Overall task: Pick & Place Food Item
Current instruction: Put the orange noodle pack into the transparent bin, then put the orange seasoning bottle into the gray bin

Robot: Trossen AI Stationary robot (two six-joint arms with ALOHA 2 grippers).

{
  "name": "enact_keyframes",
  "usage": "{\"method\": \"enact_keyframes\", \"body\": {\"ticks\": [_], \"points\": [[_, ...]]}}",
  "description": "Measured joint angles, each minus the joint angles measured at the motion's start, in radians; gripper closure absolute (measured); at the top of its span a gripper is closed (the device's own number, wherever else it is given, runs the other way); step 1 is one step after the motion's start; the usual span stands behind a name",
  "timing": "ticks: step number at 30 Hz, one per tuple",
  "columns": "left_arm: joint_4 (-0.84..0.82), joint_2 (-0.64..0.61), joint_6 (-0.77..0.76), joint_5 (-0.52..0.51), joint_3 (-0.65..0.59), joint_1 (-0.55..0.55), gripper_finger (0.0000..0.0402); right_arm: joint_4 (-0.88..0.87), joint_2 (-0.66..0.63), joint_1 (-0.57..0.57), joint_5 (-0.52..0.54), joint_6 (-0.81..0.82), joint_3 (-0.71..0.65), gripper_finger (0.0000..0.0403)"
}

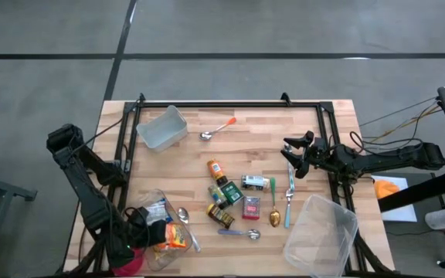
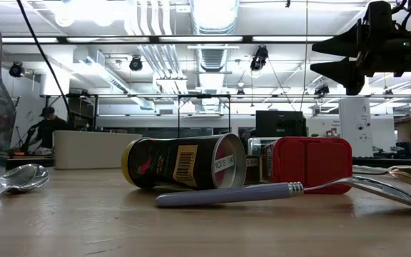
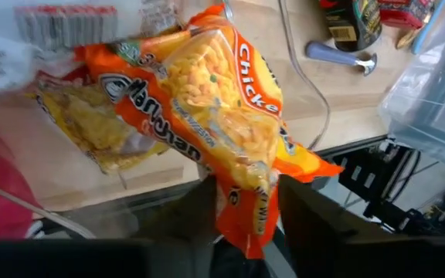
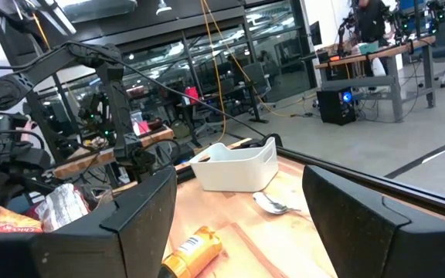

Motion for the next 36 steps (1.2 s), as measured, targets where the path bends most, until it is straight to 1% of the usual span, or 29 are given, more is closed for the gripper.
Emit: {"method": "enact_keyframes", "body": {"ticks": [4,7,10,13,24,27,32,36], "points": [[0.031,0.000,0.000,0.000,0.000,0.000,0.0198,0.000,0.000,0.000,0.000,0.000,0.000,0.0126],[0.068,0.000,-0.001,0.000,0.000,0.000,0.0168,0.000,0.000,0.000,0.000,0.000,0.000,0.0126],[0.110,0.000,-0.004,0.000,0.000,0.000,0.0146,0.000,0.000,0.000,0.000,0.000,0.000,0.0126],[0.151,0.000,-0.020,0.001,0.000,0.000,0.0133,0.000,0.000,0.000,0.000,0.000,0.000,0.0126],[0.274,-0.006,-0.041,-0.003,0.002,0.015,0.0128,0.000,0.000,0.000,0.000,0.000,0.000,0.0126],[0.293,-0.019,-0.069,0.007,0.002,0.015,0.0128,0.000,0.000,0.000,0.000,0.000,0.000,0.0126],[0.233,-0.069,-0.088,0.008,0.001,0.038,0.0128,0.000,0.000,0.000,0.000,0.000,0.000,0.0126],[0.139,-0.108,-0.050,0.008,0.001,0.071,0.0128,0.000,0.000,0.000,0.000,0.000,0.000,0.0126]]}}
